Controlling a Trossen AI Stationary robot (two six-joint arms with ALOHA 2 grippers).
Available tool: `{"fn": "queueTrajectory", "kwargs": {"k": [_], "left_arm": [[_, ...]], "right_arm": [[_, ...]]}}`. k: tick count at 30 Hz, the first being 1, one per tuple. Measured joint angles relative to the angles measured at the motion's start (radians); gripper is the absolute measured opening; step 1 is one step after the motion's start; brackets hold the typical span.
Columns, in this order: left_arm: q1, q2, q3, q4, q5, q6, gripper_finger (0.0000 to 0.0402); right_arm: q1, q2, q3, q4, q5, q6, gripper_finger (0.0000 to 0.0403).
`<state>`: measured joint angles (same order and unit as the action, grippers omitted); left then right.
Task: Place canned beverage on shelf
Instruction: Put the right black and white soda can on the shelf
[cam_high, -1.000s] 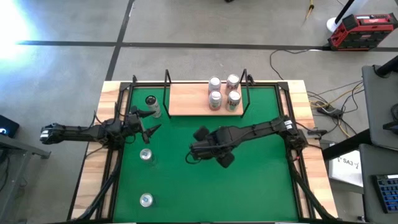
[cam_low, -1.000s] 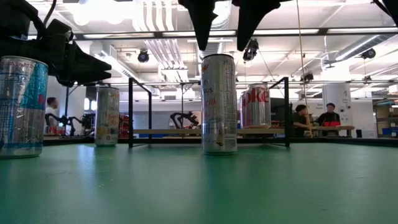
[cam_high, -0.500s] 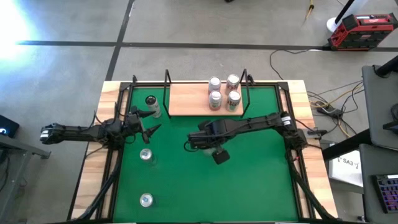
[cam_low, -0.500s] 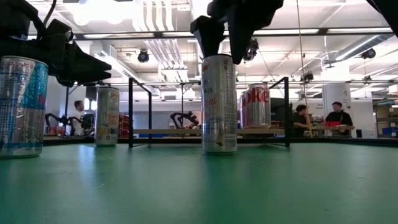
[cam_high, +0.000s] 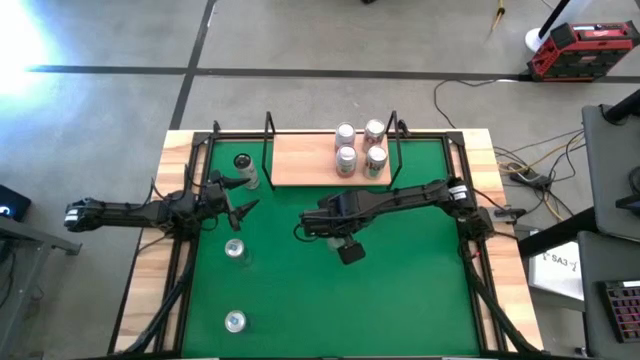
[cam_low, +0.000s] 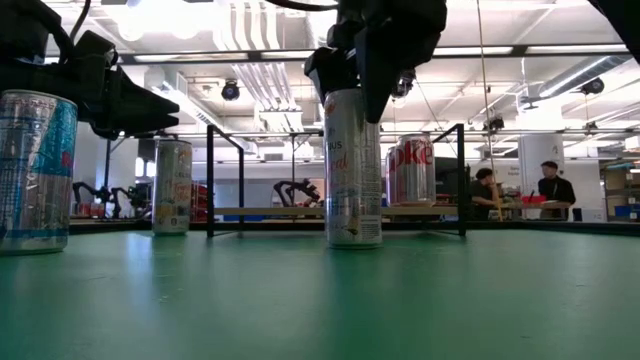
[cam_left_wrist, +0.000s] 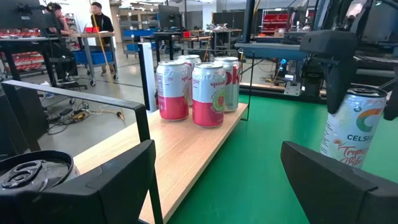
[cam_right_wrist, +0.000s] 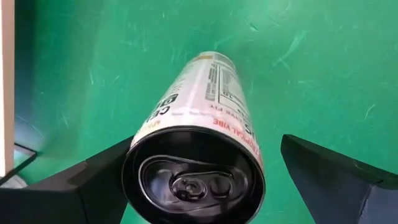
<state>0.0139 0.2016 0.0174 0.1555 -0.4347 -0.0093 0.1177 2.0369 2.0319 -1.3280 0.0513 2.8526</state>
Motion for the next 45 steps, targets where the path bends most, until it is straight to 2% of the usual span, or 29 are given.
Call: {"fn": "queueTrajectory", "kwargs": {"k": [5, 11, 16, 20, 27, 32, 40, 45], "left_arm": [[0.000, 0.000, 0.000, 0.000, 0.000, 0.000, 0.0332], [0.000, 0.000, 0.000, 0.000, 0.000, 0.000, 0.0332], [0.000, 0.000, 0.000, 0.000, 0.000, 0.000, 0.0332], [0.000, 0.000, 0.000, 0.000, 0.000, 0.000, 0.0332], [0.000, 0.000, 0.000, 0.000, 0.000, 0.000, 0.0332], [0.000, 0.000, 0.000, 0.000, 0.000, 0.000, 0.0332], [0.000, 0.000, 0.000, 0.000, 0.000, 0.000, 0.0332], [0.000, 0.000, 0.000, 0.000, 0.000, 0.000, 0.0332]], "right_arm": [[-0.007, 0.000, -0.014, 0.003, 0.001, -0.033, 0.0336], [-0.009, -0.002, -0.035, 0.010, 0.001, -0.037, 0.0250], [-0.019, -0.002, -0.023, 0.009, -0.003, -0.131, 0.0247], [-0.048, 0.002, 0.006, 0.006, -0.012, -0.307, 0.0247], [-0.145, 0.001, 0.037, -0.010, -0.061, -0.784, 0.0247], [-0.218, 0.001, 0.072, -0.033, -0.085, -1.064, 0.0269], [-0.271, 0.000, 0.142, -0.069, -0.079, -1.409, 0.0275], [-0.271, 0.000, 0.186, -0.084, -0.020, -1.585, 0.0274]]}}
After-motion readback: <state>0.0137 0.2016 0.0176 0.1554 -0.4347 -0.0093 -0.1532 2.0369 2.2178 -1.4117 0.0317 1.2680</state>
